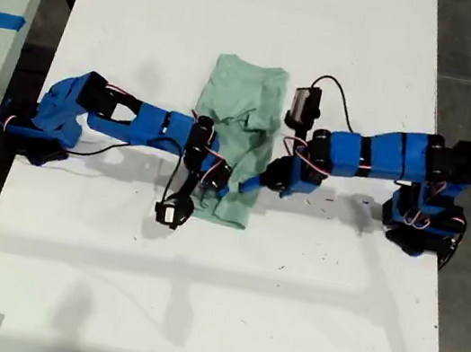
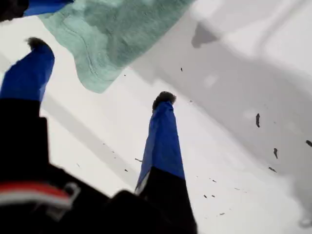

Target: Fold tshirt

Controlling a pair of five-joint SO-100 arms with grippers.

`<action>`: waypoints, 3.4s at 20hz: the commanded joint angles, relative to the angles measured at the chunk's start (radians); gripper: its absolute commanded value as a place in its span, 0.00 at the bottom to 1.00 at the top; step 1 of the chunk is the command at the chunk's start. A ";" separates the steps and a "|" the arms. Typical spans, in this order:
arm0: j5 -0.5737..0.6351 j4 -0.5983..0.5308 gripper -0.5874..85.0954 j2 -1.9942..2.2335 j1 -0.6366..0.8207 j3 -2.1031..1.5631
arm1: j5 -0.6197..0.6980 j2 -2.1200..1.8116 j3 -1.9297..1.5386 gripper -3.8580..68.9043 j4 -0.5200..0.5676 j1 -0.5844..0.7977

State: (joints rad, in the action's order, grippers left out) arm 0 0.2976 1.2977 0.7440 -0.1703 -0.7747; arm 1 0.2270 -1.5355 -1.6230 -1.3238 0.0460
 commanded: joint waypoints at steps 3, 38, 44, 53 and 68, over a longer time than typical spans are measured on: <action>-0.041 0.213 0.34 0.138 0.025 0.035 | -0.018 -0.163 -0.092 0.56 0.044 -0.008; -0.216 -0.006 0.32 0.905 0.009 -0.902 | -0.005 -0.212 -0.156 0.50 0.115 -0.054; -0.195 -0.057 0.34 0.601 -0.009 -0.716 | 0.026 0.268 0.305 0.48 0.028 -0.081; -0.232 -0.207 0.31 0.299 -0.014 -0.661 | 0.006 0.742 0.667 0.34 0.020 -0.106; -0.258 -0.278 0.01 0.377 -0.094 -0.649 | -0.009 0.706 0.713 0.04 -0.043 -0.158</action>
State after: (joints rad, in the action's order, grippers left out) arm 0 0.0184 1.0201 1.0723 -0.2178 -1.4389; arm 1 0.2224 -0.7946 -0.9235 -1.2993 -0.0752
